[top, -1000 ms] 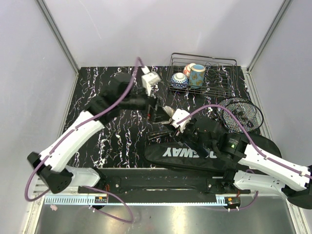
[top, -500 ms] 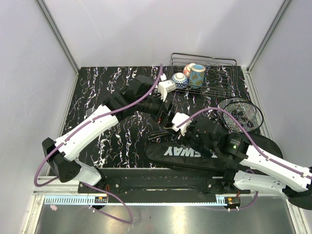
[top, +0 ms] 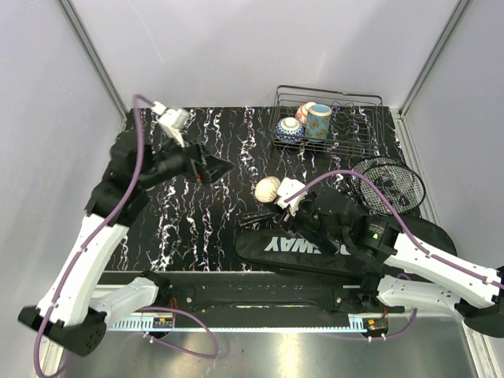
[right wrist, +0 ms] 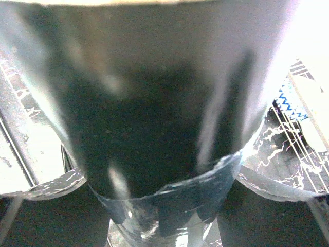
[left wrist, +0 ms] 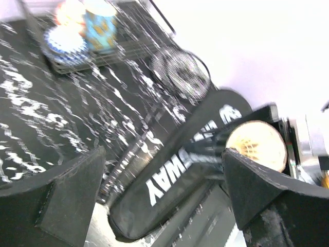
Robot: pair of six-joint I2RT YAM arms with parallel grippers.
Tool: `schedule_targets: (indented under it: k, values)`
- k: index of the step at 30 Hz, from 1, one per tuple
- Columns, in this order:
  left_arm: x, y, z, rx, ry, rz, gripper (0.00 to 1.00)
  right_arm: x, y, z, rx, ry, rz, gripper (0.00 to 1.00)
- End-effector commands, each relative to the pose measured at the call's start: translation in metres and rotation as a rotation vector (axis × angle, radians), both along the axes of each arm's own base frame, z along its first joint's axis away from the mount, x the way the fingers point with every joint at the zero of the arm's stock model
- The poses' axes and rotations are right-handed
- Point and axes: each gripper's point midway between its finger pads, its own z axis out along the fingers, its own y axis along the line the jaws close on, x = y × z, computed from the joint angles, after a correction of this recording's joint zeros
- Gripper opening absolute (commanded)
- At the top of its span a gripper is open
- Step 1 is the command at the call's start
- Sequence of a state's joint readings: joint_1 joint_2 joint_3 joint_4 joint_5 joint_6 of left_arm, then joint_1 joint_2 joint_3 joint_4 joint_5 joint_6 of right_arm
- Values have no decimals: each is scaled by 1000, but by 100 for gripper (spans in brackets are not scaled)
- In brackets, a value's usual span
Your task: Pack up the badminton gear
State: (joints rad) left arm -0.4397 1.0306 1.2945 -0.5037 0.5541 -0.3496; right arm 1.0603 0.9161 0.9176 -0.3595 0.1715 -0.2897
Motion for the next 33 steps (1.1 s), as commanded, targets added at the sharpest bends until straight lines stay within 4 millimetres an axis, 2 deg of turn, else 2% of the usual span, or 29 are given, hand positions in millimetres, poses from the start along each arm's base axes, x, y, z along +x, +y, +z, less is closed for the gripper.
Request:
schedule_targets:
  k: [1, 2, 3, 4, 5, 6, 7, 8, 9, 10, 12, 13, 14, 15, 16, 17, 18, 20, 21, 26, 28, 30, 33]
  values:
    - [45, 62, 6, 12, -23, 435, 99, 7, 6, 34, 107, -56, -24, 40]
    - [56, 84, -9, 65, 28, 571, 99, 7, 6, 33, 108, -55, -26, 40]
    - [65, 131, -32, 151, 124, 808, 99, 7, 5, 34, 110, -55, -27, 40]
    - [74, 151, -54, 211, 208, 896, 99, 7, 5, 34, 111, -56, -27, 40]
    - [76, 171, -69, 241, 277, 976, 99, 6, 5, 35, 115, -56, -27, 40]
    - [76, 200, -87, 244, 377, 1070, 99, 7, 3, 36, 115, -58, -29, 40]
    - [82, 211, -103, 250, 435, 1095, 99, 6, 2, 36, 117, -57, -32, 40]
    - [89, 219, -111, 236, 455, 1116, 99, 5, 1, 37, 121, -58, -34, 40]
    - [91, 236, -125, 251, 489, 1154, 99, 6, 1, 36, 119, -60, -36, 40]
    - [100, 244, -144, 299, 532, 1175, 99, 5, 0, 37, 123, -59, -37, 40]
    - [110, 265, -161, 371, 556, 1260, 98, 6, -1, 37, 124, -58, -40, 40]
    - [120, 269, -185, 409, 621, 1258, 95, 5, -1, 38, 125, -60, -37, 40]
    - [131, 275, -188, 403, 631, 1274, 94, 5, -1, 39, 126, -62, -38, 40]
    - [141, 277, -214, 428, 701, 1270, 90, 5, -1, 38, 125, -62, -40, 40]
    - [149, 280, -222, 441, 720, 1280, 89, 6, -1, 38, 125, -62, -40, 40]
    - [158, 286, -222, 442, 727, 1303, 88, 6, -1, 38, 124, -61, -43, 40]
    - [165, 292, -244, 474, 781, 1318, 86, 6, -1, 39, 123, -60, -43, 39]
    - [175, 303, -252, 487, 815, 1357, 84, 5, -3, 37, 119, -55, -49, 39]
    - [178, 305, -271, 517, 858, 1354, 84, 5, -5, 37, 119, -56, -52, 39]
    - [190, 317, -292, 547, 873, 1395, 74, 5, -10, 35, 114, -63, -64, 39]
    - [191, 320, -304, 555, 891, 1394, 71, 6, -8, 33, 107, -61, -58, 39]
    - [191, 322, -315, 547, 921, 1384, 63, 6, -7, 32, 101, -59, -58, 39]
    - [193, 326, -322, 547, 933, 1388, 59, 7, -4, 29, 95, -56, -51, 39]
